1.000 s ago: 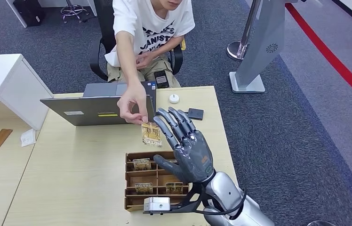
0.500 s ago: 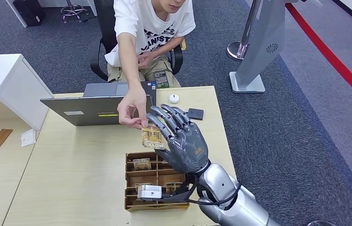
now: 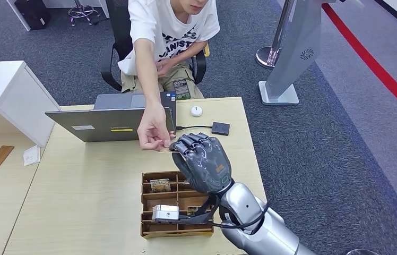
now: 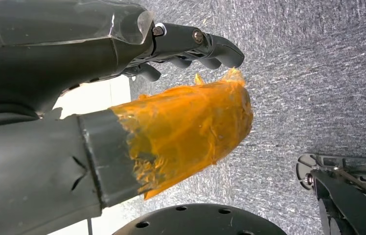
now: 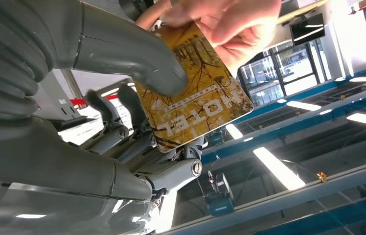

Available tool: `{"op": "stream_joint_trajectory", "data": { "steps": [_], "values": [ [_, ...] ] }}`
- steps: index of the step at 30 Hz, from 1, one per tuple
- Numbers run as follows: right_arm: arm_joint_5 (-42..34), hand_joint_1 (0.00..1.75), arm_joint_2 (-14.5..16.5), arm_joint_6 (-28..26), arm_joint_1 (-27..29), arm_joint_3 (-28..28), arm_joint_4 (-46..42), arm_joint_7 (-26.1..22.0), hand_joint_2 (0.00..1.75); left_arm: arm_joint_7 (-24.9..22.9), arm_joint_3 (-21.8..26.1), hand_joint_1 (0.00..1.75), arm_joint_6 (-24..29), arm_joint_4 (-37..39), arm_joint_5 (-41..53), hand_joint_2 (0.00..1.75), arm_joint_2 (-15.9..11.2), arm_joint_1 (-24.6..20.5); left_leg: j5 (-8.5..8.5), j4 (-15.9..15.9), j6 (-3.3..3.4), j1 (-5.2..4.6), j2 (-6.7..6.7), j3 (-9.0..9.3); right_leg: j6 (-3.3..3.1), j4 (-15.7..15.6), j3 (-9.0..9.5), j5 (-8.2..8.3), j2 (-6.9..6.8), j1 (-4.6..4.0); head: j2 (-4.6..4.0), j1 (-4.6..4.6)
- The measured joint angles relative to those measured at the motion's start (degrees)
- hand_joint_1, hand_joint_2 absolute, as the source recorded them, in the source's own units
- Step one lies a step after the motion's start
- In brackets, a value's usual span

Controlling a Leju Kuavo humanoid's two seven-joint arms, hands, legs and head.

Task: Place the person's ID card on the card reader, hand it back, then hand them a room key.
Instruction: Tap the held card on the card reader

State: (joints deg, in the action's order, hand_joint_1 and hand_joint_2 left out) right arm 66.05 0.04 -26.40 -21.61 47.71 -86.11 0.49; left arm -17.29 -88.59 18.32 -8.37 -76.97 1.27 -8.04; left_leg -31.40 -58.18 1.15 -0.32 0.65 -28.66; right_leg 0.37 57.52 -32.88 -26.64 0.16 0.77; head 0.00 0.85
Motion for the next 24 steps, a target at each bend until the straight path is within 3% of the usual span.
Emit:
{"op": "stream_joint_trajectory", "data": {
  "steps": [9,17,20,24],
  "values": [
    [-1.17,1.75,0.32,0.89,0.10,-0.03,0.56,-0.06,1.75,-0.04,0.00,0.00,0.02,0.00,-0.30,0.00,0.00,0.00,0.00,0.00,0.00,0.00,0.00,0.00,0.00,0.00,0.00,0.00,0.00,0.00,0.00,0.00],
    [-13.14,1.75,1.20,4.04,2.01,-1.29,-0.41,-2.76,1.75,0.00,0.00,0.00,0.24,0.00,-1.17,0.00,0.00,0.00,0.00,0.00,0.00,0.00,0.00,0.00,0.00,0.00,-0.02,0.00,0.00,0.00,0.00,0.00],
    [-22.33,1.75,1.64,6.74,3.59,-2.65,-1.76,-4.87,1.75,0.22,0.00,0.00,0.55,0.00,-1.73,0.00,0.00,0.02,0.00,0.00,0.00,0.00,0.01,-0.01,0.00,0.00,-0.03,-0.01,-0.01,0.00,0.00,0.00],
    [-43.80,1.75,2.61,13.89,7.09,-6.23,-4.68,-8.13,1.75,0.57,0.00,0.00,1.33,0.00,-3.06,0.00,-0.01,0.05,-0.01,0.00,0.00,0.00,0.01,-0.03,0.00,0.00,-0.04,-0.01,-0.01,0.00,0.00,0.01]
  ]
}}
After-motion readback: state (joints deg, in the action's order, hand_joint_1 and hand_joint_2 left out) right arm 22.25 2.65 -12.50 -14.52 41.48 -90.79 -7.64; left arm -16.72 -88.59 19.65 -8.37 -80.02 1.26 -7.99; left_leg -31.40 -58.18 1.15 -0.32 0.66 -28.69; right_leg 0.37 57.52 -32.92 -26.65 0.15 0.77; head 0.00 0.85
